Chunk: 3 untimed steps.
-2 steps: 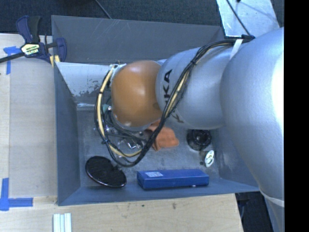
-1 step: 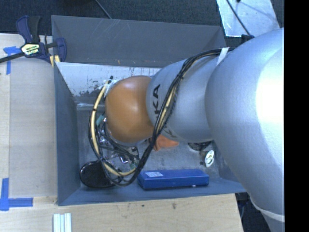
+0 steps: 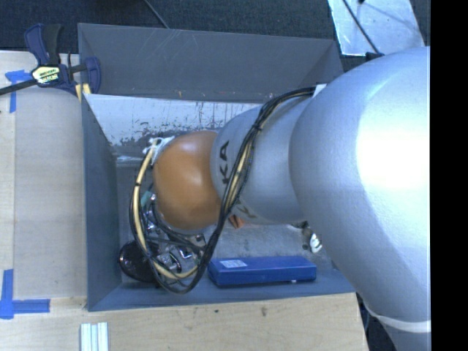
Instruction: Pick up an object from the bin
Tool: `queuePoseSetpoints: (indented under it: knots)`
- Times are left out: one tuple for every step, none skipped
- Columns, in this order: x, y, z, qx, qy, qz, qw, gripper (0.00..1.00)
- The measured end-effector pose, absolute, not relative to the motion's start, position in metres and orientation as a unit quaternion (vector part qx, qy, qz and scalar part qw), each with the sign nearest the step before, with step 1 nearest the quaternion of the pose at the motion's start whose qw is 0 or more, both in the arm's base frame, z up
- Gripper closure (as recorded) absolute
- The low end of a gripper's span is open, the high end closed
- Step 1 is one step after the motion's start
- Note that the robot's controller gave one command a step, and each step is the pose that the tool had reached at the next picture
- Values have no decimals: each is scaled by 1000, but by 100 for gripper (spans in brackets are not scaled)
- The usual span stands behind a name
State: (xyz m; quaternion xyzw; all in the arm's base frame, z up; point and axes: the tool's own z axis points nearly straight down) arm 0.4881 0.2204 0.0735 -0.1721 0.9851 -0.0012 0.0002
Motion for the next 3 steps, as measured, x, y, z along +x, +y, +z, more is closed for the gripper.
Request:
queuePoseSetpoints:
  knots:
    - [496,228,76,-149,989,-4,3,100]
    - [496,228,76,-148,989,-4,3,100]
    - [496,227,77,-148,989,-3,3,100]
